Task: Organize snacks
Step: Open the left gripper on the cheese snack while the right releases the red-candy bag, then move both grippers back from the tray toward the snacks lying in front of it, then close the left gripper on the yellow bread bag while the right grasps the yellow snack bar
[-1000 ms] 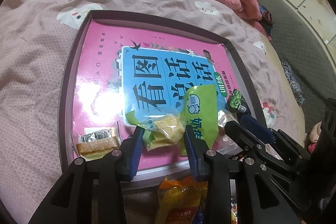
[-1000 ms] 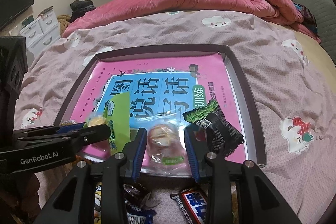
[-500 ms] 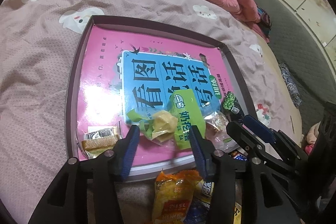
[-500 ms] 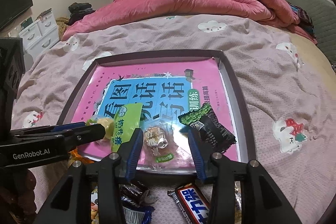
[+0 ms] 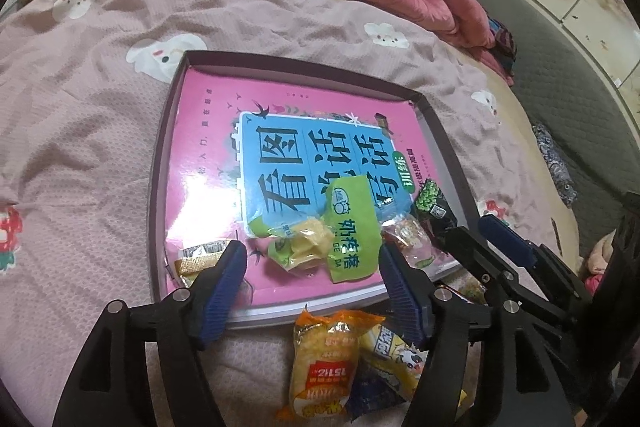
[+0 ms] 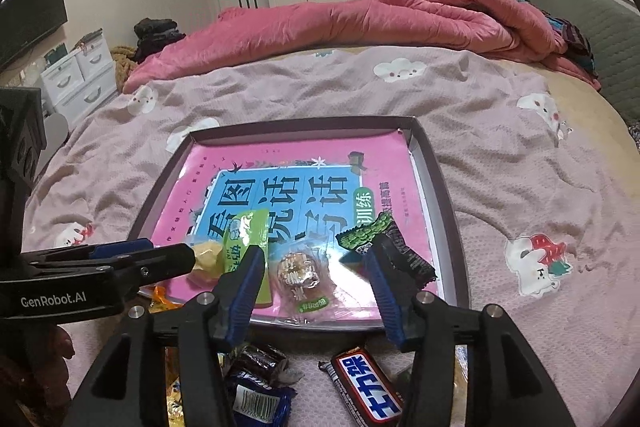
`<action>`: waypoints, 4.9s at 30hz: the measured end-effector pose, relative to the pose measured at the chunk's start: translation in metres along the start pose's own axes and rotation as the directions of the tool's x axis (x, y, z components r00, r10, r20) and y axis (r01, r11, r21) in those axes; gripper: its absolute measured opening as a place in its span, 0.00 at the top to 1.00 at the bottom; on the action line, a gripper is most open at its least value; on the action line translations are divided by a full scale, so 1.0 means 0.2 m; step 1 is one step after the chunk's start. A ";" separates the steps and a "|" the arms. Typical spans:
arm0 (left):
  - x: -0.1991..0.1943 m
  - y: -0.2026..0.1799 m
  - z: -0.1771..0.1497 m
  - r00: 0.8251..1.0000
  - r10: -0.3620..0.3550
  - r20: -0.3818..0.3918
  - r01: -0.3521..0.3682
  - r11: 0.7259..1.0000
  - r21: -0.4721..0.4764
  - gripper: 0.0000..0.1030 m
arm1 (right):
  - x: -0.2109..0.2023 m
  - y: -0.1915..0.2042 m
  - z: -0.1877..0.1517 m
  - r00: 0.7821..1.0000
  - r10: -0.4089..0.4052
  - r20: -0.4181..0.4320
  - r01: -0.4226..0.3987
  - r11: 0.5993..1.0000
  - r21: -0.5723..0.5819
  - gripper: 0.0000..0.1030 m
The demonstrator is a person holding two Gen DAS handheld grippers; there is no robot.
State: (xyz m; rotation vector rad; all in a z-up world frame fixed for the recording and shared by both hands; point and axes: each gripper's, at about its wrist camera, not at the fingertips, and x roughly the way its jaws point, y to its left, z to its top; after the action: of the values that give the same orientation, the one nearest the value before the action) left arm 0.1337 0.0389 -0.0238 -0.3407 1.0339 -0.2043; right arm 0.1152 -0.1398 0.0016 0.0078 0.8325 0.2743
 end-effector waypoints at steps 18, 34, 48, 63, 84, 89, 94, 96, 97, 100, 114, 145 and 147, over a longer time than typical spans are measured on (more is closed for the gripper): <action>-0.21 0.04 -0.07 0.997 0.038 0.073 -0.037 0.999 -0.017 0.30 | -0.19 -0.04 0.00 0.997 -0.004 0.079 0.007 0.999 -0.037 0.43; -0.31 0.09 -0.12 0.990 0.088 0.106 -0.085 0.996 -0.029 0.30 | -0.29 -0.09 -0.01 0.993 -0.001 0.116 0.003 1.000 -0.017 0.42; -0.29 0.07 -0.19 0.991 0.115 0.071 -0.116 0.993 0.007 0.27 | -0.33 -0.06 -0.06 0.992 0.044 0.120 -0.041 0.999 -0.029 0.38; -0.26 0.05 -0.26 0.989 0.148 0.028 -0.149 0.988 0.040 0.27 | -0.35 -0.04 -0.14 0.992 0.086 0.090 -0.081 0.995 -0.052 0.37; -0.21 0.01 -0.35 0.985 0.170 -0.021 -0.168 0.982 0.088 0.27 | -0.40 0.07 -0.29 0.985 0.168 0.041 -0.158 0.971 -0.177 0.34; -0.21 0.00 -0.37 0.985 0.168 -0.028 -0.165 0.982 0.098 0.27 | -0.39 0.06 -0.31 0.985 0.169 0.024 -0.162 0.969 -0.187 0.33; -0.17 -0.01 -0.38 0.984 0.172 -0.050 -0.166 0.980 0.110 0.27 | -0.37 0.08 -0.34 0.984 0.179 0.001 -0.175 0.961 -0.213 0.33; -0.16 -0.02 -0.39 0.983 0.173 -0.060 -0.165 0.979 0.117 0.27 | -0.36 0.10 -0.35 0.982 0.186 -0.007 -0.183 0.955 -0.232 0.33; -0.15 -0.02 -0.39 0.983 0.171 -0.068 -0.162 0.980 0.119 0.27 | -0.36 0.11 -0.36 0.982 0.189 -0.013 -0.186 0.952 -0.241 0.33; -0.11 -0.02 -0.40 0.981 0.171 -0.096 -0.158 0.979 0.129 0.27 | -0.31 0.13 -0.38 0.980 0.195 -0.038 -0.198 0.944 -0.265 0.33; -0.04 -0.05 -0.43 0.977 0.154 -0.146 -0.129 0.977 0.167 0.27 | -0.13 0.16 -0.37 0.979 0.198 -0.038 -0.200 0.929 -0.311 0.34; 0.10 0.00 -0.37 0.993 0.040 -0.115 -0.033 0.998 0.057 0.27 | -0.02 0.09 -0.24 0.935 0.355 -0.005 -0.350 0.920 -0.177 0.83; 0.10 0.01 -0.36 0.993 0.020 -0.115 -0.016 0.999 0.037 0.27 | -0.03 0.09 -0.24 0.934 0.358 0.001 -0.353 0.921 -0.167 0.84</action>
State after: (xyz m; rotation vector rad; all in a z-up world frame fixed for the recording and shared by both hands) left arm 0.0815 0.0202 -0.0744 -0.2892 1.1457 -0.2281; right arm 0.0725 -0.1295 -0.0238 0.0088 0.7717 0.6852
